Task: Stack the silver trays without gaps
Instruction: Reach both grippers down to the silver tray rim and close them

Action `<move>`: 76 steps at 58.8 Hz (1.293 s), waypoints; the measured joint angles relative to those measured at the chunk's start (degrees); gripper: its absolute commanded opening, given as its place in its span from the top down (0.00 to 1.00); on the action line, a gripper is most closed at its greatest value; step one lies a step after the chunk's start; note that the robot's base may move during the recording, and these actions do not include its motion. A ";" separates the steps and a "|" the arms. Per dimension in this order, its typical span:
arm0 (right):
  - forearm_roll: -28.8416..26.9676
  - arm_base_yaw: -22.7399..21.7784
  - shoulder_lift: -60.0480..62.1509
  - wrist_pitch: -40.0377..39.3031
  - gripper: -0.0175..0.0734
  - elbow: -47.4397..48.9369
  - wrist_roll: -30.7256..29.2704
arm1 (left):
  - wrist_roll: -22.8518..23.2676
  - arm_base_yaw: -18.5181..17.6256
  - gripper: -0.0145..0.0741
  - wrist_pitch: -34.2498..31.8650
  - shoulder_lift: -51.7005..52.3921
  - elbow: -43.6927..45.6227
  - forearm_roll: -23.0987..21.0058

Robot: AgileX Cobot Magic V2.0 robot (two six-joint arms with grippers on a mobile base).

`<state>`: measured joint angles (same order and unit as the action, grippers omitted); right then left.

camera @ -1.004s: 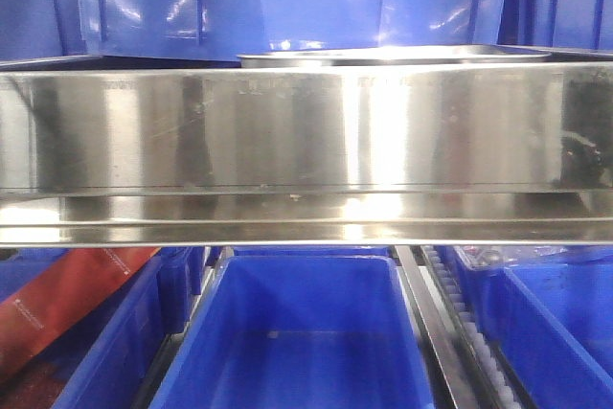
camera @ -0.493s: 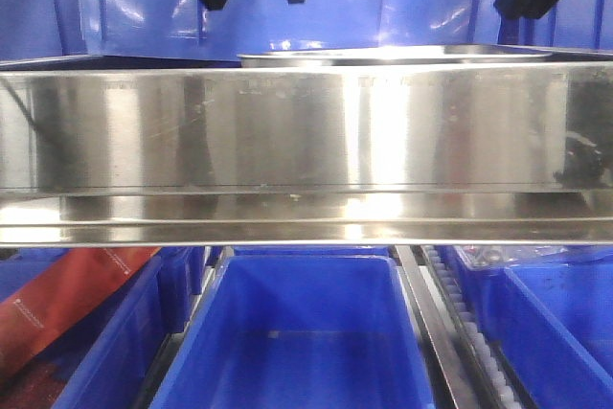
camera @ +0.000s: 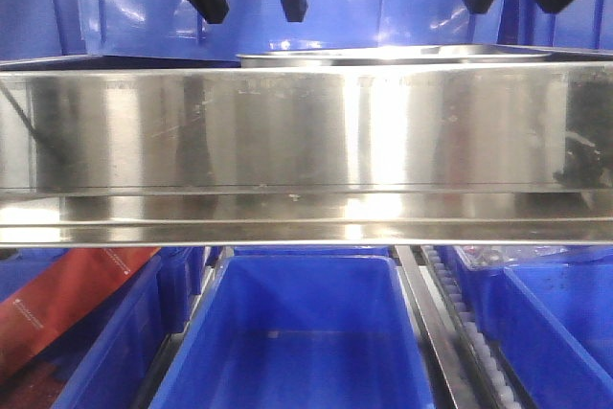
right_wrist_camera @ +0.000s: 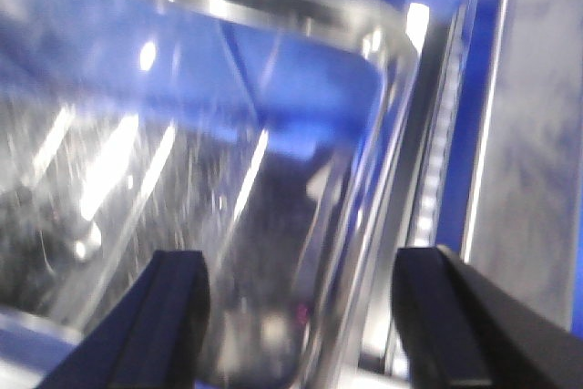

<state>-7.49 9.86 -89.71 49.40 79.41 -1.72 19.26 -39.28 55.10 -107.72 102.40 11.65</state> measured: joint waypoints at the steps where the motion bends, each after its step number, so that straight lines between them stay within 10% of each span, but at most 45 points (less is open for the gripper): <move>1: 0.15 0.00 0.00 -0.21 0.46 0.00 0.11 | 0.00 0.00 0.38 0.00 -0.03 0.00 0.05; 76: 3.42 0.00 -7.38 -0.45 0.46 0.00 7.23 | 4.86 0.00 0.38 3.81 -4.49 0.00 -0.62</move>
<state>-4.07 9.86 -97.09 48.95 79.41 5.51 24.12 -39.28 58.91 -112.21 102.40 11.03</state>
